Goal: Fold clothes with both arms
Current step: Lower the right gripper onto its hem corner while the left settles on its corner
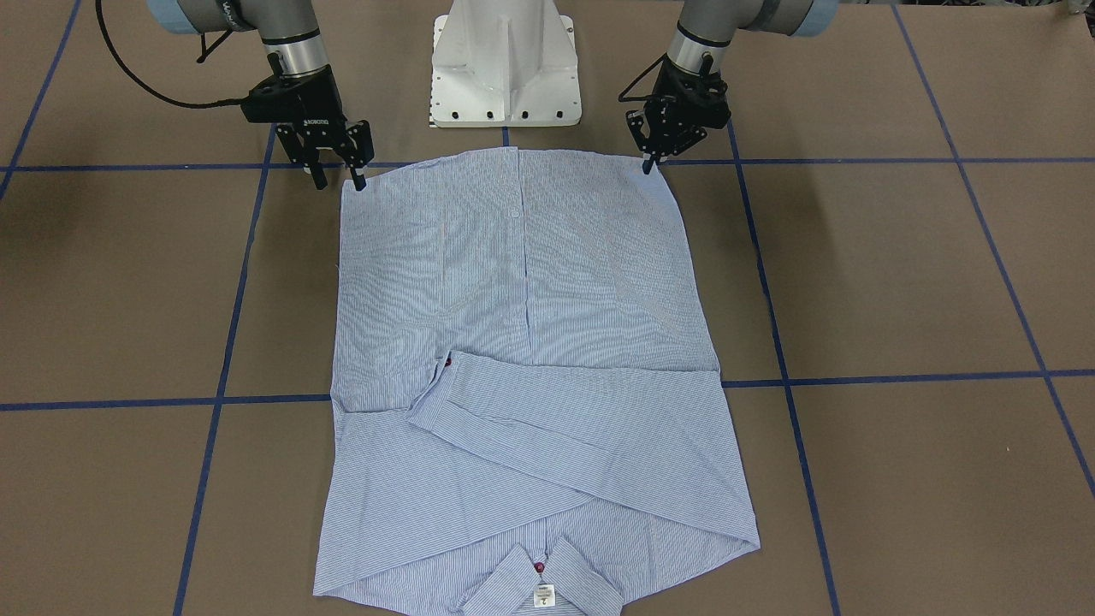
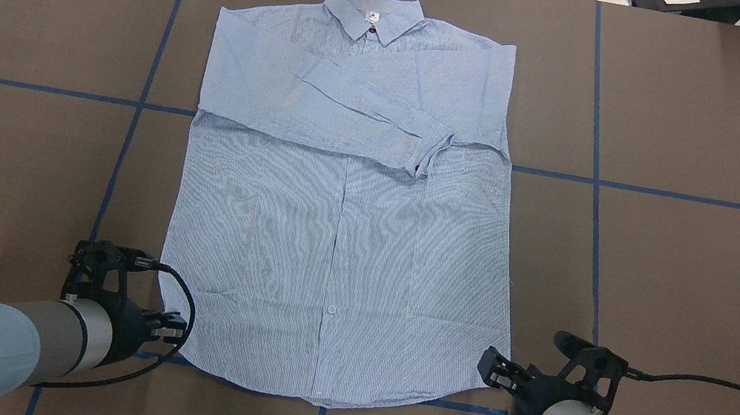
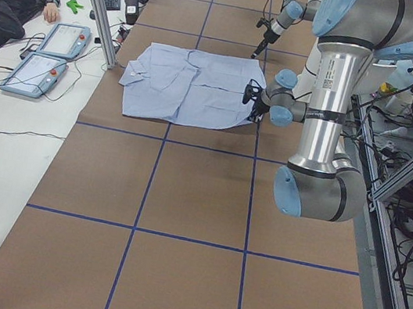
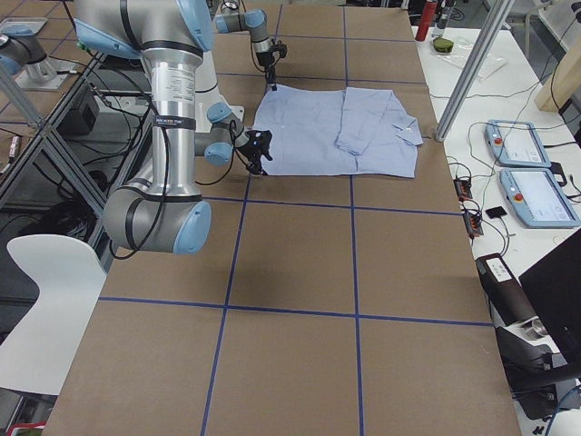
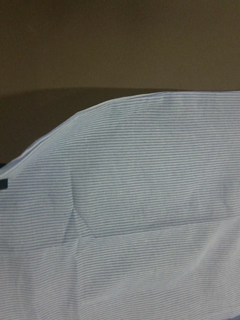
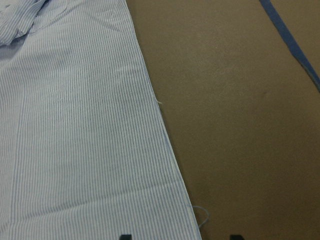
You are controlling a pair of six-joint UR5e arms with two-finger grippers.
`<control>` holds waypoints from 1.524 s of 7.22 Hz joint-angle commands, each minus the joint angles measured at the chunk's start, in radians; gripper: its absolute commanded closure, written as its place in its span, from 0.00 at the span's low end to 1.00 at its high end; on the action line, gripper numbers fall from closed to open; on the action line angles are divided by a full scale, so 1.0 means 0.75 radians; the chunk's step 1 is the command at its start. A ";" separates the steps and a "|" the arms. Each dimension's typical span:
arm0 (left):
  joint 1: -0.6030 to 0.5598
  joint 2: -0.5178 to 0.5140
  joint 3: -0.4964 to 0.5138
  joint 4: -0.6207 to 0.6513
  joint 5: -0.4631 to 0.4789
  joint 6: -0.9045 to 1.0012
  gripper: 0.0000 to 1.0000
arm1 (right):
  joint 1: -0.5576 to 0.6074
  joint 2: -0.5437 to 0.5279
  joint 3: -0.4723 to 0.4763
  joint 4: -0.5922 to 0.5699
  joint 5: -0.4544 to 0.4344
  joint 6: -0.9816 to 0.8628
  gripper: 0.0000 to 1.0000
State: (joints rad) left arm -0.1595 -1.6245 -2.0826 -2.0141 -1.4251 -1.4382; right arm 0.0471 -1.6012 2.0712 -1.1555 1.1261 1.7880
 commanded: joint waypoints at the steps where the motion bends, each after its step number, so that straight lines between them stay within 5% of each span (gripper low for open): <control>1: -0.004 0.002 -0.011 0.000 0.002 -0.001 1.00 | -0.032 0.012 -0.017 -0.014 -0.035 0.001 0.37; 7: -0.006 0.016 -0.035 0.002 0.002 0.001 1.00 | -0.077 0.018 -0.051 -0.016 -0.068 0.001 0.43; 10: -0.006 0.016 -0.035 0.002 0.002 0.001 1.00 | -0.079 0.028 -0.054 -0.016 -0.076 0.003 1.00; 11: -0.006 0.016 -0.035 0.002 0.002 0.001 1.00 | -0.077 0.030 -0.052 -0.018 -0.076 0.003 1.00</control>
State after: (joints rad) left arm -0.1641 -1.6122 -2.1092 -2.0126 -1.4235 -1.4374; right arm -0.0121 -1.5807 2.0312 -1.1677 1.0697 1.7906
